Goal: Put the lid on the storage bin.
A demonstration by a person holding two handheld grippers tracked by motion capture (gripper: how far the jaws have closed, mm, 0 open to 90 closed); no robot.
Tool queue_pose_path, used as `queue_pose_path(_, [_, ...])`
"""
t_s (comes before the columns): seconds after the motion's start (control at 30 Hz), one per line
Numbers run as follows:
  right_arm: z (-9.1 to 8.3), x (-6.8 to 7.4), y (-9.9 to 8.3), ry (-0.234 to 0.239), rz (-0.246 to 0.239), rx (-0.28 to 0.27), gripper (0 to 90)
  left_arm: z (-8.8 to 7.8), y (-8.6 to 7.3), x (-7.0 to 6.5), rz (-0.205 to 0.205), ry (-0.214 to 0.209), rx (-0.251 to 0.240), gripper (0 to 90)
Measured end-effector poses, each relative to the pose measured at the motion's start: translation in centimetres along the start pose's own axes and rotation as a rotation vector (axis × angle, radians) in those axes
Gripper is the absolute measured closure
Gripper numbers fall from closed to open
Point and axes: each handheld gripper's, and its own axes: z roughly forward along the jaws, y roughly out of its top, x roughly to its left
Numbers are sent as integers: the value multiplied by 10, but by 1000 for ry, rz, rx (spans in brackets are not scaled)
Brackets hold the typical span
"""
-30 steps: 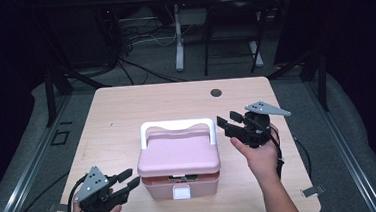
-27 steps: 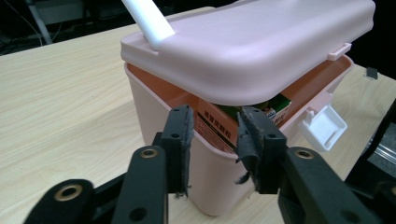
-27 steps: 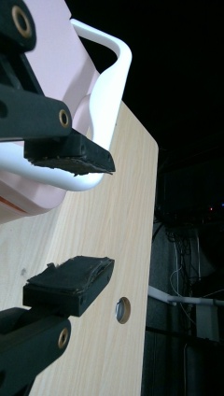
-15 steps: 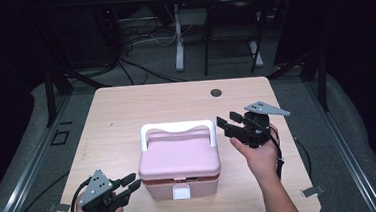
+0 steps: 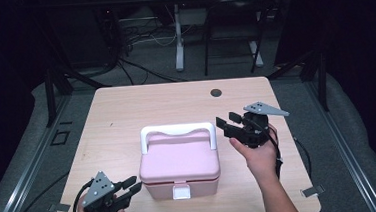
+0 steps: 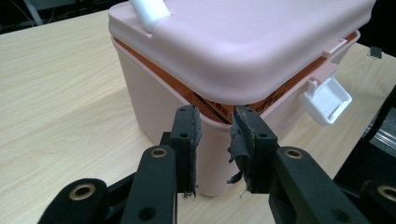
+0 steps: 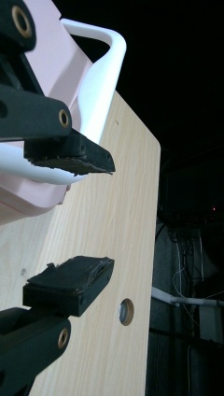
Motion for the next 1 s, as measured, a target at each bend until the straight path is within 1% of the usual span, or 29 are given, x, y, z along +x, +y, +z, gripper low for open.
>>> queue_pose_path(0.37, [1,0,-1,0,1,4,464,3,-6,1,-3,0,22,700])
queue_pose_path(0.4, [1,0,-1,1,1,5,464,3,-7,1,-6,0,17,701])
queue_pose_path(0.43, [2,0,-1,1,1,5,464,2,-7,2,-19,-7,6,699])
queue_pose_path(0.53, [2,0,-1,2,1,6,464,0,-6,3,-20,-1,-3,698])
queue_pose_path(0.77, [2,0,-1,1,4,6,464,1,-10,7,-34,7,5,696])
queue_pose_path(1.0, [3,0,-2,2,1,7,464,3,-12,11,-51,19,5,658])
